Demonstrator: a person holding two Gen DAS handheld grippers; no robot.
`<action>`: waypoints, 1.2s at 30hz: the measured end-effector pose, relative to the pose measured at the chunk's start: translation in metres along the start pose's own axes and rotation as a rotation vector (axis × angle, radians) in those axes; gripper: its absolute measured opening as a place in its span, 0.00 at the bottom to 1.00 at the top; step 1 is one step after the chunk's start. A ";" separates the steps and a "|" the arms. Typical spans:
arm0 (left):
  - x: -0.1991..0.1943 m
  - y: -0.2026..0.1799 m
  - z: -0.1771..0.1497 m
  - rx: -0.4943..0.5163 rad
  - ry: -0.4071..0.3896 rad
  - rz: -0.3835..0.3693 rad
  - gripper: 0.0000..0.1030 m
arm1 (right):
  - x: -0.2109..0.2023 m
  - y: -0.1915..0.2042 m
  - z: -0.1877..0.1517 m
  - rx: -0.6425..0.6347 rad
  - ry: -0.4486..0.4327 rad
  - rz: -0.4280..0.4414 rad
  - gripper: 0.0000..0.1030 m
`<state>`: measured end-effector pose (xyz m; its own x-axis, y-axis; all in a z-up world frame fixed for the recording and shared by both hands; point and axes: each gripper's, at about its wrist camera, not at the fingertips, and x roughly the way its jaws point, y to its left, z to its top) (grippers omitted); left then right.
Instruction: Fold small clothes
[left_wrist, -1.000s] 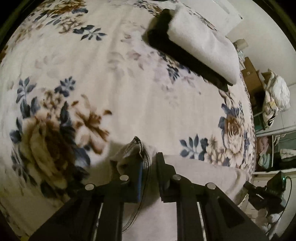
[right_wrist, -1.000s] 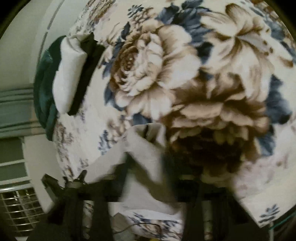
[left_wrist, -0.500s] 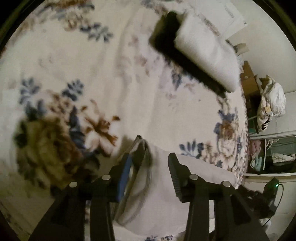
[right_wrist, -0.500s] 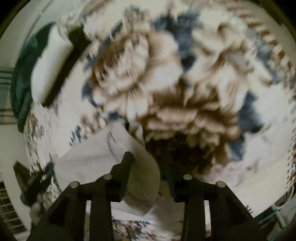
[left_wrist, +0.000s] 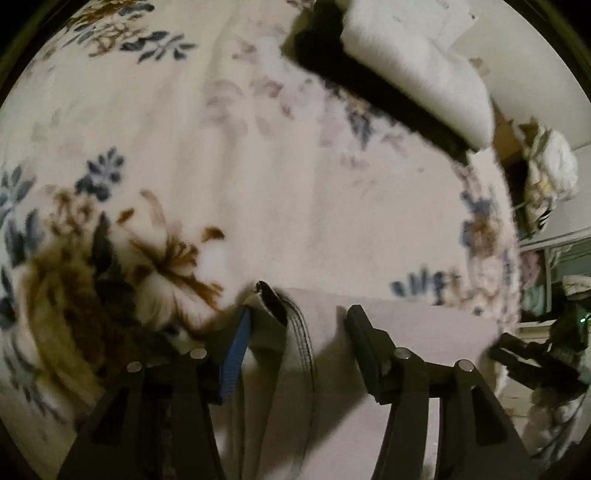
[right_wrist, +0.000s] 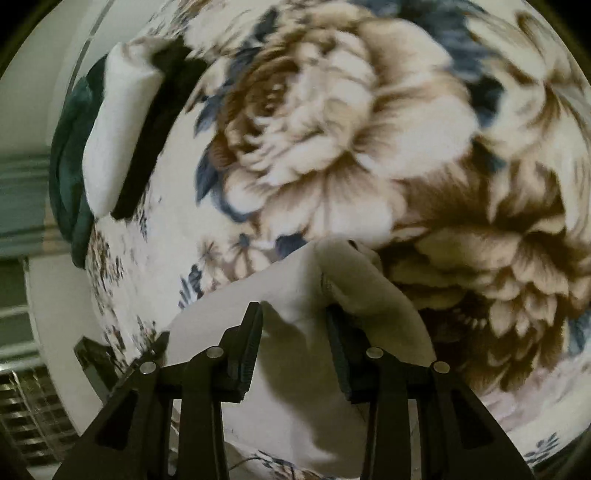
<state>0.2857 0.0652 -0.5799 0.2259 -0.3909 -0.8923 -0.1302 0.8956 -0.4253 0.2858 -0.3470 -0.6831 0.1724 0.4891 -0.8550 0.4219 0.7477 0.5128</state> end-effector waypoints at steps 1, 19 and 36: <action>-0.015 0.003 -0.002 -0.030 -0.017 -0.033 0.49 | -0.007 0.005 -0.004 -0.019 -0.007 0.005 0.43; 0.011 0.034 -0.031 -0.189 0.097 -0.327 0.67 | 0.024 -0.073 -0.024 0.059 0.149 0.252 0.69; -0.084 -0.039 0.045 -0.010 -0.074 -0.237 0.21 | -0.047 0.034 0.005 -0.002 0.015 0.232 0.19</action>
<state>0.3150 0.0722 -0.4813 0.3214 -0.5731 -0.7538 -0.0745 0.7783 -0.6235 0.2958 -0.3471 -0.6257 0.2513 0.6547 -0.7129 0.3703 0.6154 0.6958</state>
